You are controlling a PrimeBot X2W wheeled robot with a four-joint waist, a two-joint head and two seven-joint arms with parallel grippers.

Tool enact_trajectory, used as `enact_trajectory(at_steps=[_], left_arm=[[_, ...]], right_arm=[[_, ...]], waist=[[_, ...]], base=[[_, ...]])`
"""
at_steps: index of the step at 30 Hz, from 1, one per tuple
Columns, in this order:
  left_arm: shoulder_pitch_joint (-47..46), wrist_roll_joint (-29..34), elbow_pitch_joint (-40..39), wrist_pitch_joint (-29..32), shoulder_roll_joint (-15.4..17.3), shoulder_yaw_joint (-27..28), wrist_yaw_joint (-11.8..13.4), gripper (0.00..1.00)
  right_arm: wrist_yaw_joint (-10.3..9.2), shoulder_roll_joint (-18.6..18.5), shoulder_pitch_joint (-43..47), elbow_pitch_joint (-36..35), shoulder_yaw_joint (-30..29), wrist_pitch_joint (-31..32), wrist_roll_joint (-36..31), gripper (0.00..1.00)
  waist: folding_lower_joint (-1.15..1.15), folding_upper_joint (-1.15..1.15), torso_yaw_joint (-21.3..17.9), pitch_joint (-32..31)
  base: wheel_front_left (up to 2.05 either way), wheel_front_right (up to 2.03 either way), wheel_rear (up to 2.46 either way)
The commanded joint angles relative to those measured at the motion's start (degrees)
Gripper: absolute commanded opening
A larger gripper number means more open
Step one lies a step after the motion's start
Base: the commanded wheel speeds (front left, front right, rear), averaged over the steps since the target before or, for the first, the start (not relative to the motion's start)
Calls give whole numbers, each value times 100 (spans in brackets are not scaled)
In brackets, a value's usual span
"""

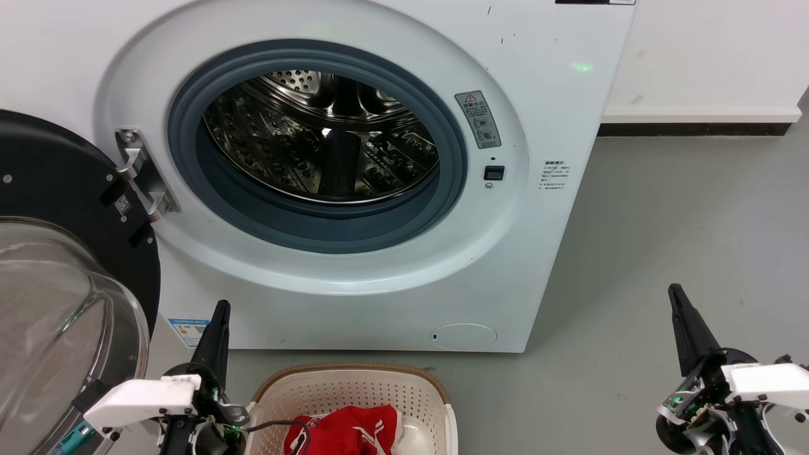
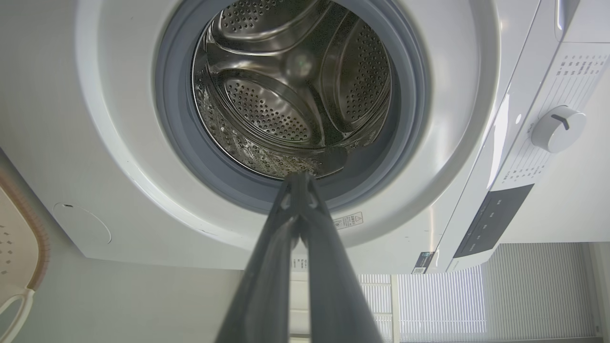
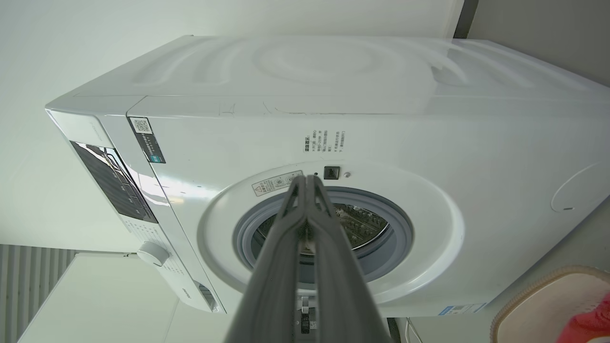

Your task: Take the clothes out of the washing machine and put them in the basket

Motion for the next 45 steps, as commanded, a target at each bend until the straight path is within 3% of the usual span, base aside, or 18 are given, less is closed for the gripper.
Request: enact_trajectory(at_steps=[1,45], left_arm=[[-55,-82,-18,23,-9,38,-36,0],[-50,-120,-19,34,-10,40,-38,0]], right_arm=[[0,13,-69,34,-13,31,89,0],[0,70,-91,43,-99,105,35,0]], waist=[[0,0,2,0],[0,0,5,1]], base=[[0,0,0],[0,0,0]])
